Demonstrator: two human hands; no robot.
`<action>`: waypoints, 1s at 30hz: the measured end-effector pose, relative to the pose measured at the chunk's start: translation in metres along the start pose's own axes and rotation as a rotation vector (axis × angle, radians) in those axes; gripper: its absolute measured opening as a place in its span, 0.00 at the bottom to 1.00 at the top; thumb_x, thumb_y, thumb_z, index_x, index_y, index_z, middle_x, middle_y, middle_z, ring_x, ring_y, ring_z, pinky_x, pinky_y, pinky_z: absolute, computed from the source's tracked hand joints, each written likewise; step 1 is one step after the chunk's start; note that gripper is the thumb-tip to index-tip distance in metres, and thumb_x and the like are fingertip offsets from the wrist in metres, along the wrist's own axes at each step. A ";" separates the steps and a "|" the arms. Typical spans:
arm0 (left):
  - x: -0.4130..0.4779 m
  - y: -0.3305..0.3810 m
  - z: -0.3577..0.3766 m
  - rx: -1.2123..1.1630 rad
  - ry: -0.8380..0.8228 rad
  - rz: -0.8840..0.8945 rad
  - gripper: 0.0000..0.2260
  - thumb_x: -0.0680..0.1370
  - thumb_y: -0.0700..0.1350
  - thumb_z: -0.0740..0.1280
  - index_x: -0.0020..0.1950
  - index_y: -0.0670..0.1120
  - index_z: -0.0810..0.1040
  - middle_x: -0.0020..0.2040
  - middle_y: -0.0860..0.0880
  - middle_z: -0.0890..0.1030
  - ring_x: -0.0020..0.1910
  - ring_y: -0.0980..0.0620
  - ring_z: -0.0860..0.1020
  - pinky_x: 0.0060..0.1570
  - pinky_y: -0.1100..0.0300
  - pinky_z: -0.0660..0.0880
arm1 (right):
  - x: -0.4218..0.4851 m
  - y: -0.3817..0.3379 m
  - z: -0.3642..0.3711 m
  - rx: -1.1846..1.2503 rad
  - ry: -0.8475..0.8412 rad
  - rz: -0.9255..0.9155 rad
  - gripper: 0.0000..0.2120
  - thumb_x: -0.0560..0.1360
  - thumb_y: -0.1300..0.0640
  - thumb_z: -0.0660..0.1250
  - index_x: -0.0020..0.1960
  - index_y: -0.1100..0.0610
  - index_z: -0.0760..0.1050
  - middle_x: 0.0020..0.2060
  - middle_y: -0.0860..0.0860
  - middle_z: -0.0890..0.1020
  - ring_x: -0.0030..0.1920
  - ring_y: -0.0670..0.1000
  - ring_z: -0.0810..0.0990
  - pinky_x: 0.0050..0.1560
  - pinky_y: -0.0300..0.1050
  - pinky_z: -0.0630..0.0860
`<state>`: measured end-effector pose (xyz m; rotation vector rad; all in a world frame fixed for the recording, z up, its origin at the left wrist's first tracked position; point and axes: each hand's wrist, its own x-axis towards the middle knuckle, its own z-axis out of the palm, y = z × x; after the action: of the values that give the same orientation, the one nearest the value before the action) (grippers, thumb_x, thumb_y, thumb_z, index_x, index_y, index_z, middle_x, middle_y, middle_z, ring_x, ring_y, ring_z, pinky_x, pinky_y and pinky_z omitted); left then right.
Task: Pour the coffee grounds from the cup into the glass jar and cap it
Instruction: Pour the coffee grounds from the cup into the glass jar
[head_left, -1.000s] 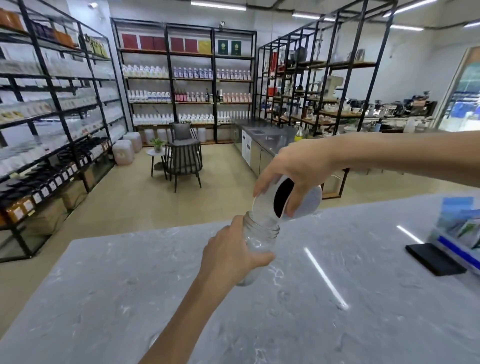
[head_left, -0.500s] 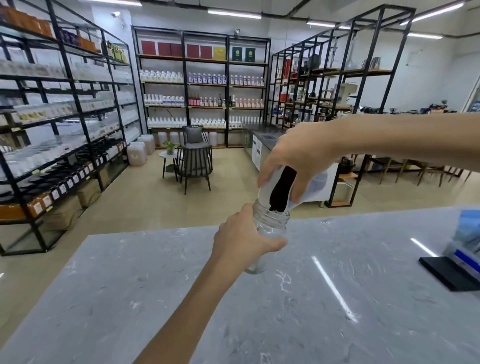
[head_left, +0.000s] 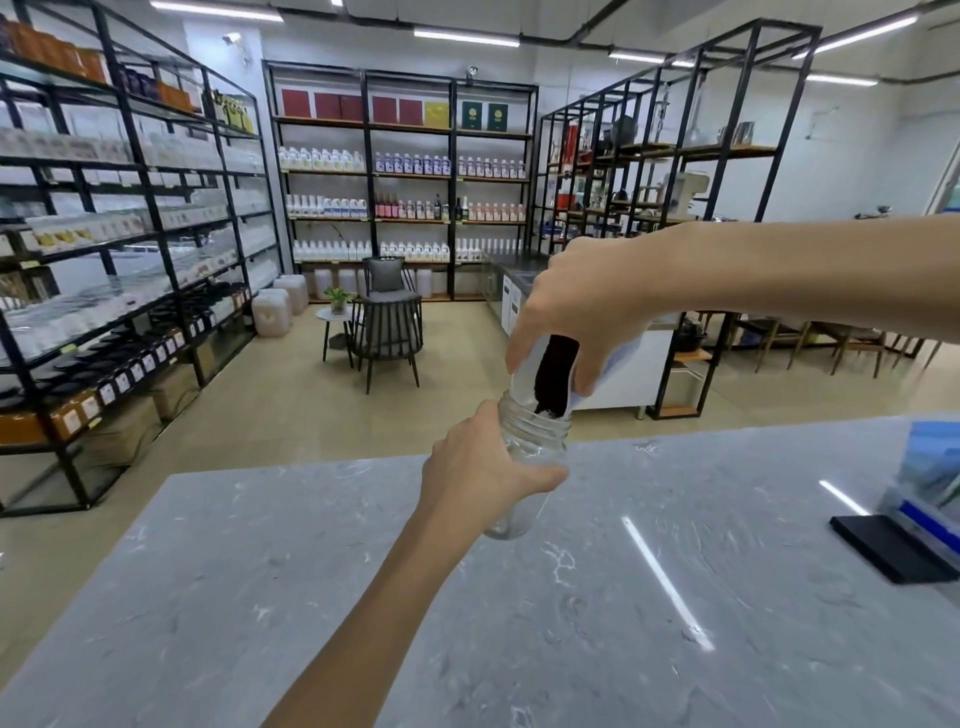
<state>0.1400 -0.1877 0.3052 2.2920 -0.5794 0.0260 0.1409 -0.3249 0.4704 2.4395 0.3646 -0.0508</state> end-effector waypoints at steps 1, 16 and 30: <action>0.000 0.001 0.001 0.000 -0.003 -0.002 0.29 0.66 0.63 0.78 0.61 0.54 0.73 0.52 0.54 0.80 0.53 0.48 0.79 0.52 0.49 0.79 | 0.001 0.000 -0.001 -0.027 0.021 0.008 0.23 0.57 0.32 0.70 0.50 0.37 0.78 0.37 0.43 0.81 0.32 0.49 0.76 0.37 0.44 0.77; 0.008 0.008 0.006 -0.004 0.008 0.020 0.31 0.65 0.65 0.78 0.61 0.53 0.74 0.54 0.53 0.82 0.53 0.48 0.79 0.51 0.50 0.79 | 0.002 0.006 0.002 -0.063 0.018 -0.170 0.25 0.60 0.31 0.73 0.56 0.34 0.74 0.47 0.35 0.82 0.38 0.44 0.77 0.43 0.45 0.79; 0.013 0.004 0.007 -0.021 0.027 0.017 0.31 0.65 0.65 0.78 0.61 0.53 0.73 0.54 0.53 0.81 0.51 0.48 0.78 0.46 0.53 0.75 | -0.004 0.004 0.000 -0.186 0.270 -0.346 0.30 0.43 0.28 0.77 0.43 0.36 0.80 0.25 0.33 0.49 0.24 0.36 0.45 0.30 0.29 0.44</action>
<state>0.1489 -0.1999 0.3056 2.2625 -0.5830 0.0585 0.1375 -0.3283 0.4735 2.1777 0.8694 0.1584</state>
